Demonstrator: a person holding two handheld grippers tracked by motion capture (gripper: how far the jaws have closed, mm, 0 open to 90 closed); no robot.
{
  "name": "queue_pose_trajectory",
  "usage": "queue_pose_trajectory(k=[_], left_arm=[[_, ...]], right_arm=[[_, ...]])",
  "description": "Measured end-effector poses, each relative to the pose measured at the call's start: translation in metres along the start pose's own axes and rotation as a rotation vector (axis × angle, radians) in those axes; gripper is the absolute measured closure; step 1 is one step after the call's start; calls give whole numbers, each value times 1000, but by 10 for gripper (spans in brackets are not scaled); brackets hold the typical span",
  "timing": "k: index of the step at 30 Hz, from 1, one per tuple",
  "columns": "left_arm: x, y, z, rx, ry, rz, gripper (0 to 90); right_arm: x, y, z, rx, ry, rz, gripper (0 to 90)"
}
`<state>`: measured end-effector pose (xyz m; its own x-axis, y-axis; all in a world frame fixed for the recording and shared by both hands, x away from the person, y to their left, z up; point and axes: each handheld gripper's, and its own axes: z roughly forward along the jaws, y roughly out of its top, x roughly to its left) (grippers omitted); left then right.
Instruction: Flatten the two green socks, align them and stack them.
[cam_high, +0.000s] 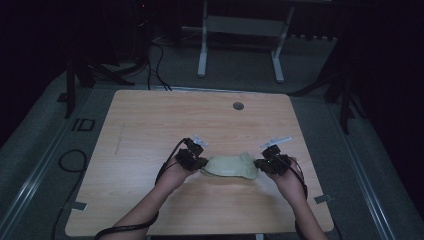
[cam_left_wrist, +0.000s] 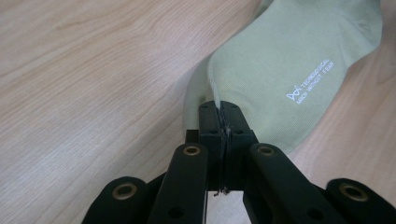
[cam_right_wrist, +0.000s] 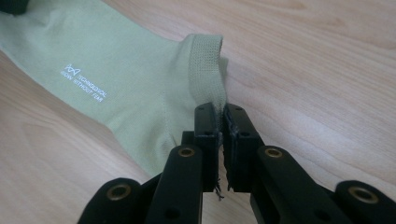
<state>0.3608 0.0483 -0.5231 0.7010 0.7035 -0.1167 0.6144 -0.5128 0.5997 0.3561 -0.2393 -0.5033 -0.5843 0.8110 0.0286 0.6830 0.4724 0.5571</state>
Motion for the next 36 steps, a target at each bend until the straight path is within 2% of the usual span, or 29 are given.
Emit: queue_pose_trajectory(k=[7,9,15,24,26,29,30,31,35,36], left_arm=[[4,-4,14,18,15,-4,883],[5,-6,16,20,7,-13,883],[5,-9,20,39,6,-5,882],[4,-16,17,51,7,-14,882],[2,-17,15,54,22,-6,881],[3,-18,13,56,17,-9,864],[4,-18,11,50,17,-10,814],[4,-18,7,33,24,-17,726],[3,-12,-13,-44,37,-25,729],[0,-10,-17,-61,34,-22,794]], right_arm=[[-4,-5,21,37,-5,23,846],[-5,-7,24,43,-10,23,844],[-7,-11,32,58,3,33,839],[-7,-7,36,64,10,31,832],[-6,-4,38,69,8,28,829],[-4,-1,40,78,11,28,786],[-4,0,40,81,10,25,765],[-3,1,37,75,3,20,742],[0,3,27,45,14,23,744],[4,5,20,24,25,13,768]])
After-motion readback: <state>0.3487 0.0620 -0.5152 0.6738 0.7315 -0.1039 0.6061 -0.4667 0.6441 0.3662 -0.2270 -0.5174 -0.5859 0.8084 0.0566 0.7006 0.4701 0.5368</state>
